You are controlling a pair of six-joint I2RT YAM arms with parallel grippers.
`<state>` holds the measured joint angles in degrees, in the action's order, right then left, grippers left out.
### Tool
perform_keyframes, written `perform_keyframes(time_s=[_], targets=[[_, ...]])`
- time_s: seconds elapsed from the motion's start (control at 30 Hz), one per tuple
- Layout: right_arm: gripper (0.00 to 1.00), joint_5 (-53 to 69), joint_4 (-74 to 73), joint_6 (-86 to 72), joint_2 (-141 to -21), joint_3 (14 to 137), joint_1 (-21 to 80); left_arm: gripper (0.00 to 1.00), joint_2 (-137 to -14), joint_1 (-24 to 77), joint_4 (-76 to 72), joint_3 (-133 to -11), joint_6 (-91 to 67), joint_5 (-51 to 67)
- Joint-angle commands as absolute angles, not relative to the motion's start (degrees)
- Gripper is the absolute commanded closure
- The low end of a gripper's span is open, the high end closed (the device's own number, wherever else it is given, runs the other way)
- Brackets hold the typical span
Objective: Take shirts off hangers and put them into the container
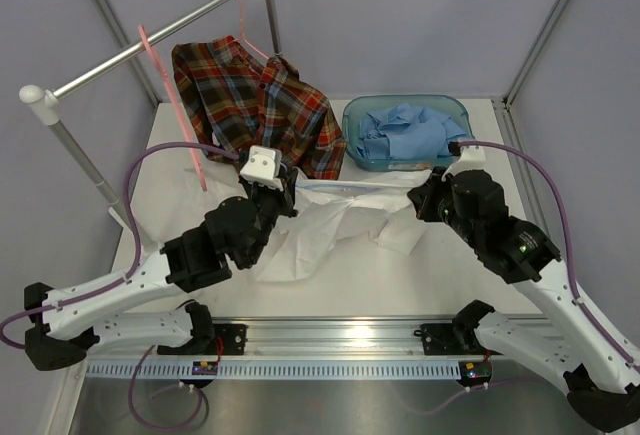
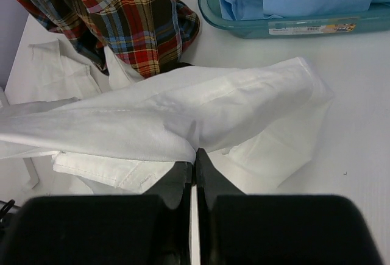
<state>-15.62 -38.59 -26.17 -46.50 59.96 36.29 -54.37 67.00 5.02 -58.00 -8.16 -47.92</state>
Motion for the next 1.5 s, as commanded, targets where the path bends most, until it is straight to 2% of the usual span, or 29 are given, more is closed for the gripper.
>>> perform_keyframes(time_s=[0.0,0.3,0.53,0.67,0.77,0.8,0.93,1.0,1.03,1.13,1.47], targets=[[1.00,-29.27,-50.44,-22.06,-45.44,62.66,31.73,1.00,-48.69,64.78,4.48,-58.01,-0.71,-63.28],[1.00,-32.34,-55.99,-21.80,-45.53,66.53,28.57,1.00,-48.43,63.29,6.94,-56.78,-2.46,-69.69],[1.00,-13.74,-45.10,-21.80,-43.68,62.58,28.56,1.00,-54.22,63.19,7.12,-61.77,-4.57,-63.11],[1.00,-9.50,-40.62,-20.66,-46.49,61.17,28.56,1.00,-60.46,63.19,7.21,-67.04,-7.90,-58.98],[0.84,-8.96,-39.29,-20.13,-46.49,60.73,28.56,1.00,-65.20,63.28,7.29,-70.91,-8.96,-60.11],[0.74,-8.96,-39.29,-19.78,-46.58,60.82,28.56,1.00,-66.00,63.28,7.29,-71.62,-9.14,-60.90],[0.47,-9.23,-38.59,-19.25,-46.67,61.43,28.56,1.00,-70.12,63.28,7.03,-74.88,-9.23,-61.44],[0.40,-9.32,-38.06,-19.25,-46.67,61.70,28.56,1.00,-71.19,63.19,7.03,-76.19,-8.97,-61.17],[0.34,-9.58,-37.27,-18.99,-47.10,61.70,28.56,1.00,-71.63,63.19,7.21,-76.55,-8.88,-61.00],[0.30,-10.81,-36.48,-18.55,-48.94,62.31,28.56,1.00,-72.16,63.28,7.12,-76.64,-9.14,-60.56],[0.30,-9.05,-29.36,-18.98,-55.19,64.60,28.56,1.00,-71.46,63.72,7.21,-75.24,-8.96,-59.42]])
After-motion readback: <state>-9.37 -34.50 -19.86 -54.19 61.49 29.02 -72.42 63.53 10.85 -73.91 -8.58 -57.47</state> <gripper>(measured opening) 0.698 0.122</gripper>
